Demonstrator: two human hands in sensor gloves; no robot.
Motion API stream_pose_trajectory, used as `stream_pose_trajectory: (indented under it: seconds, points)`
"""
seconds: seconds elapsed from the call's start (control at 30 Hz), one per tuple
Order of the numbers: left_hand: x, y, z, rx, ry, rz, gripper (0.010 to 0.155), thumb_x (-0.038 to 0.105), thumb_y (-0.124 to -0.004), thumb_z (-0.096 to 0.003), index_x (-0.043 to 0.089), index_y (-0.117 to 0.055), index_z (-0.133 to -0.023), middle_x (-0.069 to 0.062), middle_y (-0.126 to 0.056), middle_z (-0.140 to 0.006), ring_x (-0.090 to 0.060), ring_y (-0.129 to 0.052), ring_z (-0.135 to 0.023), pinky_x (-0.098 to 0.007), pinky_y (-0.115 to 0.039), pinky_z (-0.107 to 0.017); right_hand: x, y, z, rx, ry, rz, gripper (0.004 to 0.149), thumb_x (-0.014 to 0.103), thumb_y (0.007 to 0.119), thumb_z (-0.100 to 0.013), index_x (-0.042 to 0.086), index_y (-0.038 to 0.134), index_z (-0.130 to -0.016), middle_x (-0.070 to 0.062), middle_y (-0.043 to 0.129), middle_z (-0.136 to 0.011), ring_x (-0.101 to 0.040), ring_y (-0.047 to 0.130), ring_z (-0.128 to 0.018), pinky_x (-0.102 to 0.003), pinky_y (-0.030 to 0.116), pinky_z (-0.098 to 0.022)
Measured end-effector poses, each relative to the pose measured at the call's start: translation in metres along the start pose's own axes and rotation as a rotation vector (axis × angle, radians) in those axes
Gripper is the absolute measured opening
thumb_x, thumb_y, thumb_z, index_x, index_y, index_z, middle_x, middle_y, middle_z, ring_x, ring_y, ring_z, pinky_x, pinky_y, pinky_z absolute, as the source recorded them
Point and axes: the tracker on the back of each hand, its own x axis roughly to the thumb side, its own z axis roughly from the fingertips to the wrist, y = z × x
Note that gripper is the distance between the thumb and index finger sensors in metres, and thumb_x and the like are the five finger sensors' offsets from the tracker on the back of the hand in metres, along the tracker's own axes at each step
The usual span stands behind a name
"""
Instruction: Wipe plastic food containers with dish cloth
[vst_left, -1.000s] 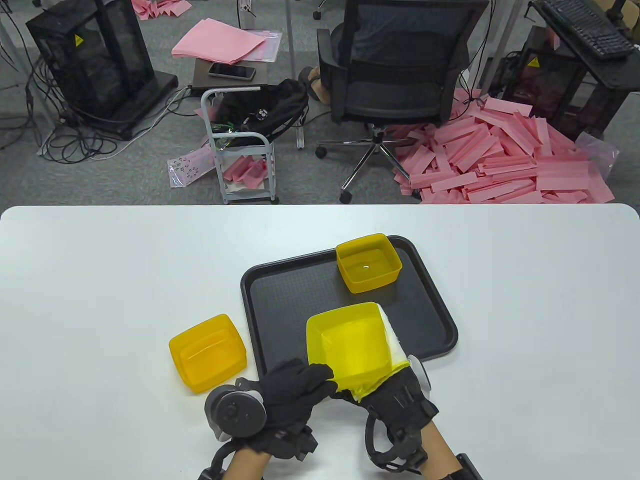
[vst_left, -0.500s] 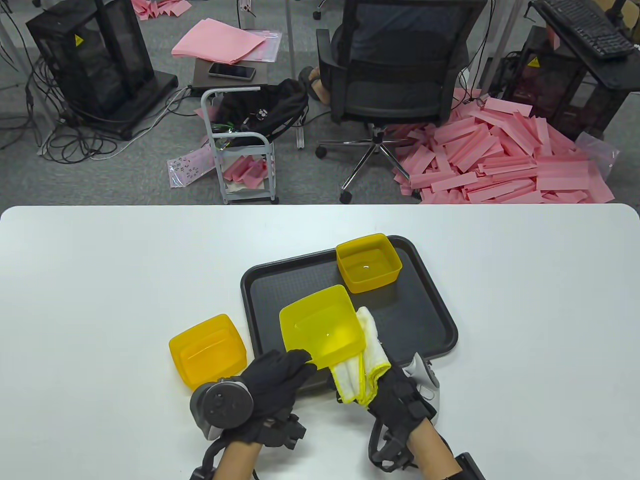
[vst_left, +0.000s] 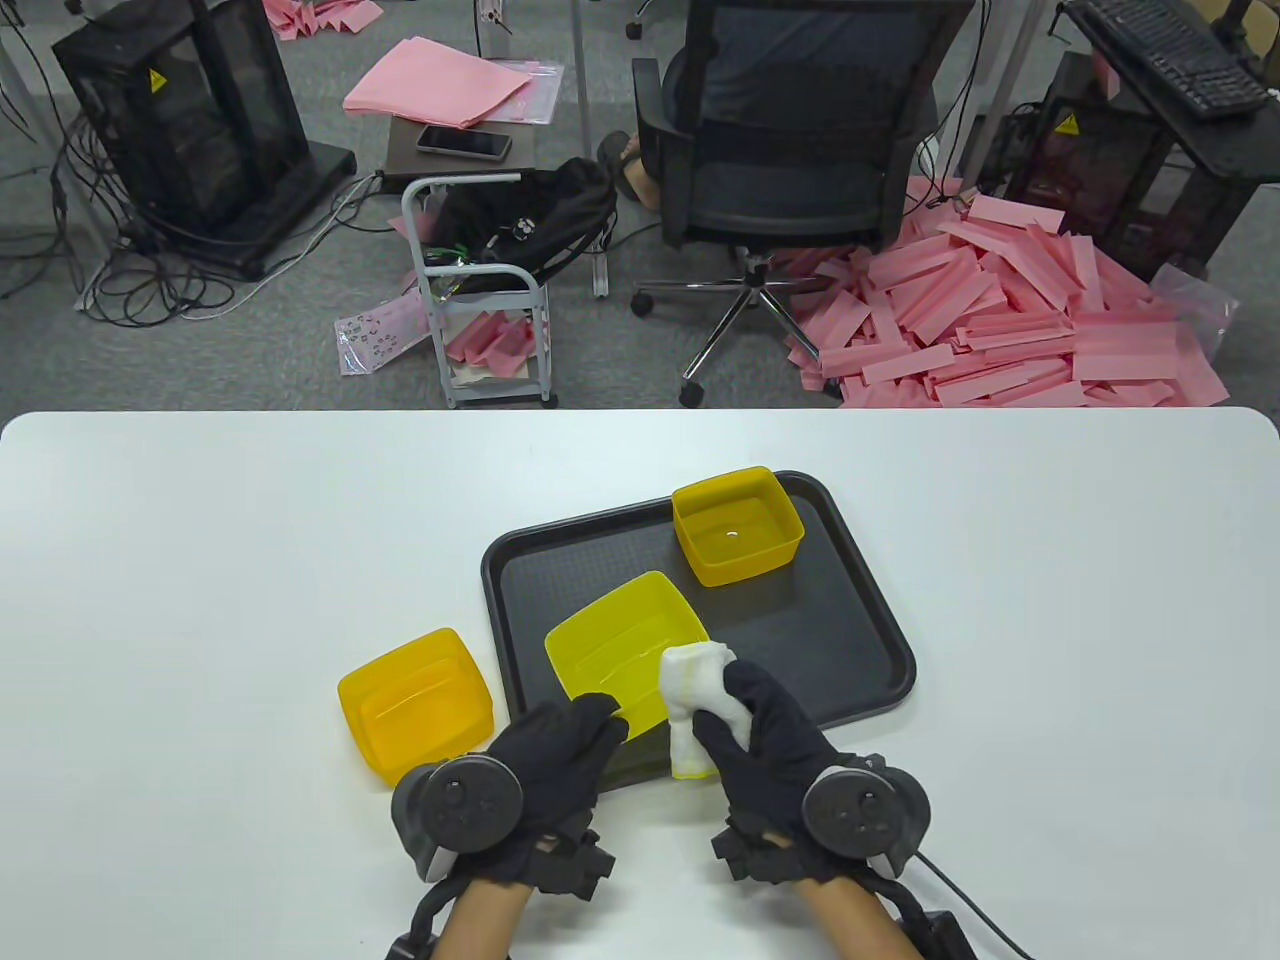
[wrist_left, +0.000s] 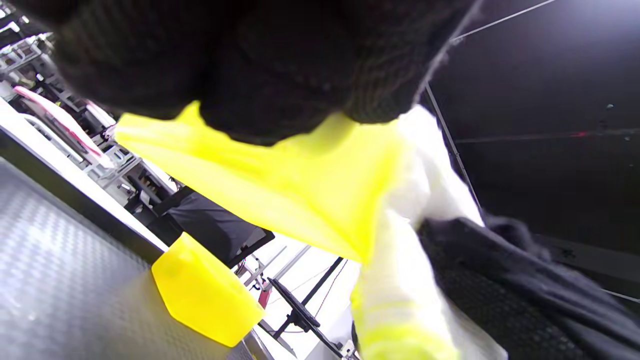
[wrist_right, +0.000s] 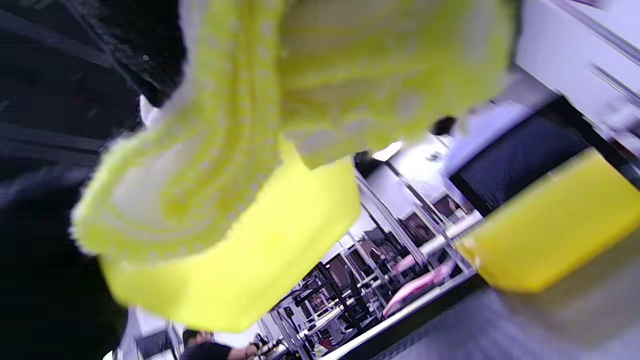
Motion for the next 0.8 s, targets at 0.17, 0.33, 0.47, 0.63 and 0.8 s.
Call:
stream_pose_trajectory:
  seconds: [0.17, 0.33, 0.47, 0.63, 0.8]
  points:
    - [-0.001, 0.0, 0.0, -0.023, 0.023, 0.038, 0.044, 0.04, -0.074, -0.0484, 0.015, -0.09, -0.081, 0.0, -0.104, -0.04, -0.027, -0.101, -0.033, -0.045, -0.084, -0.027, 0.024, 0.01, 0.002, 0.05, -0.1, 0.109, 0.06, 0.05, 0.079, -0.054, 0.02, 0.051, -0.098, -0.002, 0.082, -0.079, -0.03, 0.094, -0.059, -0.039, 0.088, -0.038]
    - [0.0, 0.0, 0.0, -0.04, 0.036, 0.071, 0.045, 0.039, -0.072, -0.049, 0.014, -0.089, -0.083, -0.001, -0.104, -0.041, -0.027, -0.101, -0.034, -0.045, -0.084, -0.028, 0.003, -0.009, -0.008, -0.051, -0.015, 0.149, 0.06, 0.049, 0.08, -0.055, 0.019, 0.052, -0.099, -0.004, 0.082, -0.078, -0.031, 0.094, -0.058, -0.04, 0.088, -0.037]
    - [0.002, -0.004, -0.001, -0.053, 0.041, 0.085, 0.045, 0.039, -0.072, -0.0491, 0.014, -0.088, -0.083, 0.0, -0.104, -0.041, -0.027, -0.101, -0.034, -0.045, -0.084, -0.028, 0.004, -0.011, -0.005, -0.039, -0.032, 0.159, 0.061, 0.049, 0.079, -0.055, 0.017, 0.052, -0.099, -0.004, 0.082, -0.078, -0.031, 0.094, -0.057, -0.04, 0.088, -0.036]
    - [0.001, -0.005, 0.0, -0.044, 0.054, 0.079, 0.045, 0.04, -0.073, -0.0491, 0.014, -0.089, -0.083, 0.0, -0.105, -0.04, -0.027, -0.101, -0.034, -0.045, -0.085, -0.028, 0.023, 0.002, -0.002, 0.041, -0.133, 0.191, 0.06, 0.054, 0.076, -0.056, 0.019, 0.054, -0.1, 0.002, 0.088, -0.075, -0.027, 0.099, -0.051, -0.036, 0.091, -0.03]
    - [-0.001, -0.003, 0.001, -0.064, 0.057, 0.088, 0.045, 0.041, -0.076, -0.0489, 0.013, -0.09, -0.082, -0.001, -0.105, -0.039, -0.028, -0.101, -0.033, -0.045, -0.084, -0.028, 0.006, -0.001, -0.005, 0.044, -0.052, 0.177, 0.06, 0.053, 0.074, -0.056, 0.019, 0.053, -0.101, 0.0, 0.086, -0.076, -0.029, 0.098, -0.049, -0.036, 0.09, -0.028]
